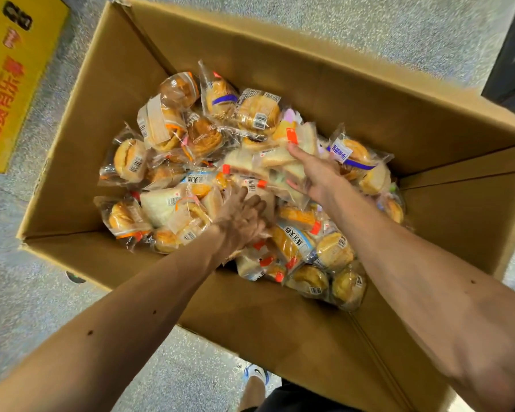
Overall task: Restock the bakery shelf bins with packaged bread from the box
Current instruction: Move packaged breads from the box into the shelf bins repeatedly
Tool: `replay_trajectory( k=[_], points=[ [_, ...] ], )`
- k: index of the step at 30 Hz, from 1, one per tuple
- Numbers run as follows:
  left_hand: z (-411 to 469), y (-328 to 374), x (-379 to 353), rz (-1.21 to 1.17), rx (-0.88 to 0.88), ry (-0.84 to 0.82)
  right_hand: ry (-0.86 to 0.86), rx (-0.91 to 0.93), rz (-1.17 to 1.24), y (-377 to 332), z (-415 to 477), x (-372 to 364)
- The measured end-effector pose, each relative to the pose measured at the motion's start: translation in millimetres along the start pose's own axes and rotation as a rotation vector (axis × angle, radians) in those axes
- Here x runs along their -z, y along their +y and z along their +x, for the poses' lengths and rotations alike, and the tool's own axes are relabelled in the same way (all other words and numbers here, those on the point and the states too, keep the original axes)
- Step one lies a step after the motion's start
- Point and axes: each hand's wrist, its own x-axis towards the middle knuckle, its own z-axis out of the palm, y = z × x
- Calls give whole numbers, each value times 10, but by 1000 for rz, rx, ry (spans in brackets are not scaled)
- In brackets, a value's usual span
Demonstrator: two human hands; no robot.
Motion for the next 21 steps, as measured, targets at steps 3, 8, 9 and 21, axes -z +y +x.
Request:
replay_trajectory(
  k=[3,8,9,21],
  points=[
    [-209,-121,-58,-248,-4,104,-6,22,57,-2,-94,75],
    [-500,-274,-98,-579,121,329,42,86,20,69,-388,392],
    [-559,-287,-81,-689,167,376,35,75,12,77,-507,463],
    [-1434,-471,287,-2250,278,425,-176,112,-65,361,-1837,838]
  ],
)
